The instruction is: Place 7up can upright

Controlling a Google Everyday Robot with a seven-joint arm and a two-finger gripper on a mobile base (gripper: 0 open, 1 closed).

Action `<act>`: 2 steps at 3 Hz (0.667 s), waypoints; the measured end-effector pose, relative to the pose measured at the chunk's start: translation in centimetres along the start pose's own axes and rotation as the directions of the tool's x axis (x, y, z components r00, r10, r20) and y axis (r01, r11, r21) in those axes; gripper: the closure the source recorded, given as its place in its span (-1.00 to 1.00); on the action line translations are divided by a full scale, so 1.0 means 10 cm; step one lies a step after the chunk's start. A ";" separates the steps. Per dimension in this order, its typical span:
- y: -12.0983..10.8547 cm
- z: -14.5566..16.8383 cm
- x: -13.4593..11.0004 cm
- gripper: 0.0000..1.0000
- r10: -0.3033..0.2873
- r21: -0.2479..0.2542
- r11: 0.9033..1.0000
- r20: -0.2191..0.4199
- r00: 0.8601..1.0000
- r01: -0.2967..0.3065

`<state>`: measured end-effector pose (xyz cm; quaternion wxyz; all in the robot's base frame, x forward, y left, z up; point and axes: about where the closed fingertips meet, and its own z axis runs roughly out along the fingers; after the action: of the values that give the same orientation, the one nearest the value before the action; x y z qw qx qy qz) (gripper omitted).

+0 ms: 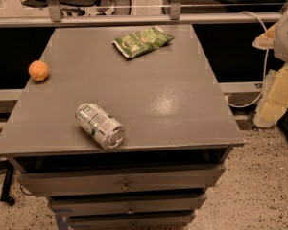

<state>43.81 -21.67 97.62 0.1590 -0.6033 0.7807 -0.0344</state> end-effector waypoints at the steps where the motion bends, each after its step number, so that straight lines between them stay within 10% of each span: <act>1: 0.00 0.00 0.00 -1.00 0.000 0.000 1.000 0.000 1.000 0.000; 2: 0.00 0.08 -0.12 -1.00 0.014 -0.001 1.000 0.023 1.000 -0.014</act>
Offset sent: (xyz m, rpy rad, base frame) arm 0.0121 0.0293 -0.0176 0.0620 0.0149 -0.0162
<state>44.31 -20.39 97.12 0.1678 -0.5984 0.7830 -0.0258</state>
